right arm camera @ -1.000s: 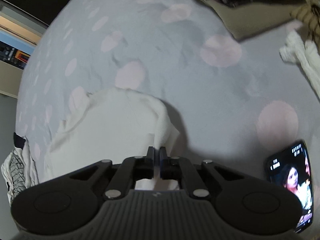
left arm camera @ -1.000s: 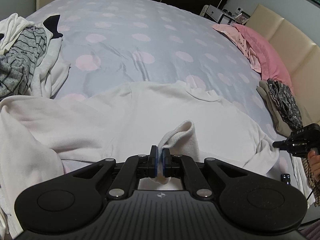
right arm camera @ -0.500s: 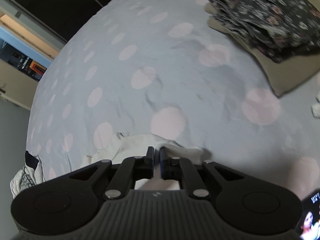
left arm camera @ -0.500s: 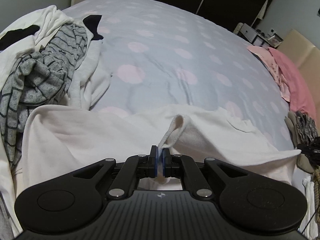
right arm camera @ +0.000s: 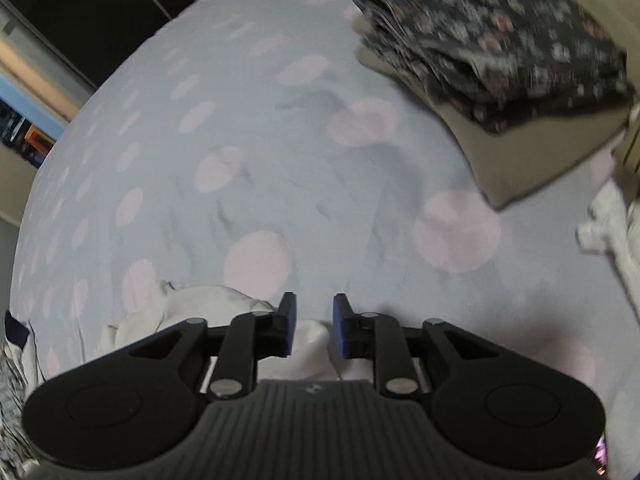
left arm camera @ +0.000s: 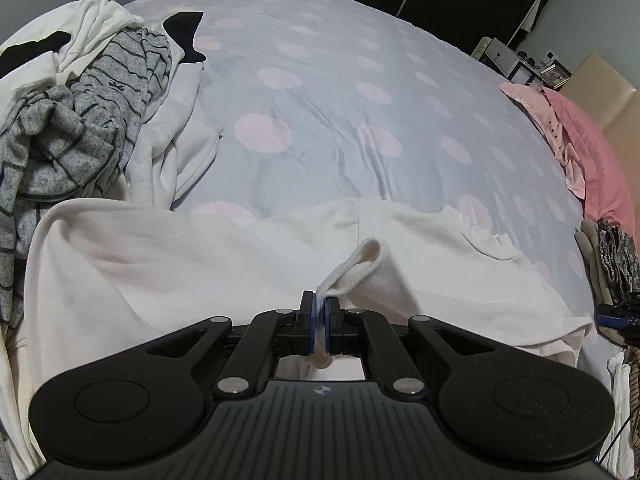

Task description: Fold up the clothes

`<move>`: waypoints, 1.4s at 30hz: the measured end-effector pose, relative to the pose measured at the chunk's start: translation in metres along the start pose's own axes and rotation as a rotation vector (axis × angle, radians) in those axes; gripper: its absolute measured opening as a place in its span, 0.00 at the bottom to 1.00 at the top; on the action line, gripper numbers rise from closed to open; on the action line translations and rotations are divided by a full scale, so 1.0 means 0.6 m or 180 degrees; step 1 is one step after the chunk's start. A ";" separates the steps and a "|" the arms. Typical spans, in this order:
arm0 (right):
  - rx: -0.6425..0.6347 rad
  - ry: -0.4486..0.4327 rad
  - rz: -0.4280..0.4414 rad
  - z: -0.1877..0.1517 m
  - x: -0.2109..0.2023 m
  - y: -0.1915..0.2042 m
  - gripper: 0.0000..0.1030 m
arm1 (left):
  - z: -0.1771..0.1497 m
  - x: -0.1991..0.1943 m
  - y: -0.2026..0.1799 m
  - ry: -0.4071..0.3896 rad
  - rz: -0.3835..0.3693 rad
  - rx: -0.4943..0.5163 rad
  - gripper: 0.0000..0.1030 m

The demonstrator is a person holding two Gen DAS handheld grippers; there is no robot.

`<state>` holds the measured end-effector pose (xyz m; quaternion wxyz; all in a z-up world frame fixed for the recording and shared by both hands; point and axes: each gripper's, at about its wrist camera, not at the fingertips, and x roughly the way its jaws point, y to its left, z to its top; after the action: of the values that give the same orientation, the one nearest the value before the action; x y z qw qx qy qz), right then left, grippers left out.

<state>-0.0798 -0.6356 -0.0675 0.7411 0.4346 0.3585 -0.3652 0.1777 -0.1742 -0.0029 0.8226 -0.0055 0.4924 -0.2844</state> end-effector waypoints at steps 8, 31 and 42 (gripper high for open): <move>0.0611 0.0559 0.0149 -0.006 0.082 -0.036 0.12 | 0.007 0.002 0.003 -0.0019 -0.0006 -0.0023 0.02; 0.0685 0.0639 0.0181 -0.002 0.091 -0.061 0.28 | 0.026 -0.002 0.028 -0.0179 0.0267 -0.0237 0.02; 0.0488 0.0742 0.0980 -0.007 0.079 0.017 0.15 | 0.030 -0.020 0.058 -0.0348 0.0756 -0.0393 0.02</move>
<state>-0.0494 -0.6391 -0.1052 0.7064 0.5787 0.3423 -0.2212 0.2041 -0.1442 0.0061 0.8742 -0.0133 0.4605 -0.1535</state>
